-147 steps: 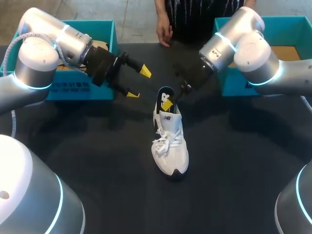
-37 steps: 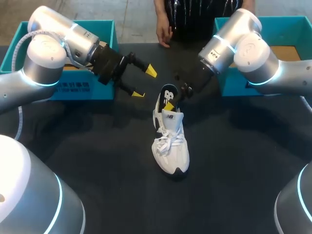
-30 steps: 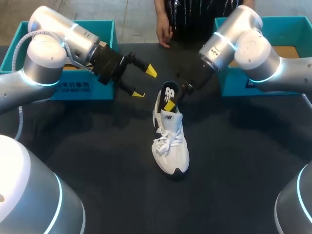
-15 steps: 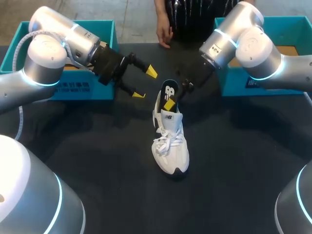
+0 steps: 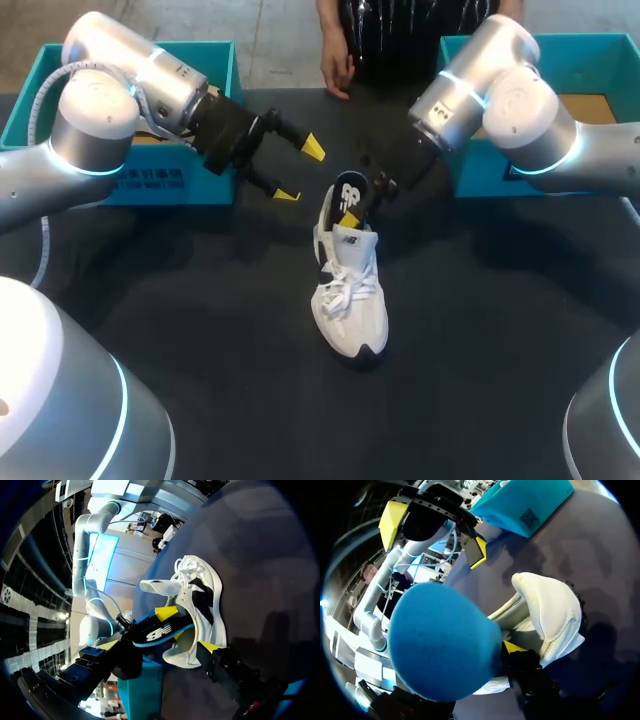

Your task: Take the shoe out of the shoebox, open the shoe tongue, remove and reinsert the insole, then place the shoe into the shoebox

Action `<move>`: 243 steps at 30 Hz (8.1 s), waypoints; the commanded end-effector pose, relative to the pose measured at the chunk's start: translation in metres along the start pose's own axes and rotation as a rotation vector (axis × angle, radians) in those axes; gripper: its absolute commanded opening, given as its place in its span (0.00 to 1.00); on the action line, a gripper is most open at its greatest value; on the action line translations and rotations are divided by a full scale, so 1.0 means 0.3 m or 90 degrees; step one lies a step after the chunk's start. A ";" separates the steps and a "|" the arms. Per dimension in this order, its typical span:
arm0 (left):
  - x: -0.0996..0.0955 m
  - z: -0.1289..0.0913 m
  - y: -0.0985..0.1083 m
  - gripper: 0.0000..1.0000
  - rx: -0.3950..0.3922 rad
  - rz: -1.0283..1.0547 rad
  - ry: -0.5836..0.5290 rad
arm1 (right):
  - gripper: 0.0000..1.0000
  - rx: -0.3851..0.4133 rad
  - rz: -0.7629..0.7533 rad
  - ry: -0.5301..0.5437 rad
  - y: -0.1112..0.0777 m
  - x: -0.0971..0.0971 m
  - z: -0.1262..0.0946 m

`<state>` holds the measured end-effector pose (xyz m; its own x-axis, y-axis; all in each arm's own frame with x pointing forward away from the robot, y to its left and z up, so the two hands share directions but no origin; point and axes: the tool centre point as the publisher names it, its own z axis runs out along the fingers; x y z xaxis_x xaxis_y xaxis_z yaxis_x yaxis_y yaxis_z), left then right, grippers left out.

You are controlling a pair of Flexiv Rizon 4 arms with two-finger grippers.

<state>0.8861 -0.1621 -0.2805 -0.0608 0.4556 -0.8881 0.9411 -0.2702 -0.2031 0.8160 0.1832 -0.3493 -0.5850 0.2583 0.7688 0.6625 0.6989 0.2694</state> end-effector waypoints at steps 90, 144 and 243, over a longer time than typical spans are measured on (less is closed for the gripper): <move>0.004 -0.006 -0.030 1.00 -0.009 0.000 0.002 | 0.00 0.102 0.012 -0.011 0.036 -0.007 -0.021; 0.012 -0.021 -0.034 1.00 -0.008 0.000 0.004 | 0.32 0.123 0.032 -0.068 0.069 0.001 -0.076; 0.000 -0.032 -0.056 1.00 -0.018 0.002 0.018 | 0.36 0.011 0.081 -0.086 0.035 0.005 -0.063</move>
<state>0.8752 -0.1496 -0.2738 -0.0509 0.4762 -0.8779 0.9490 -0.2509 -0.1911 0.8340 0.1787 -0.3310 -0.5578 0.4297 0.7100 0.7177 0.6794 0.1527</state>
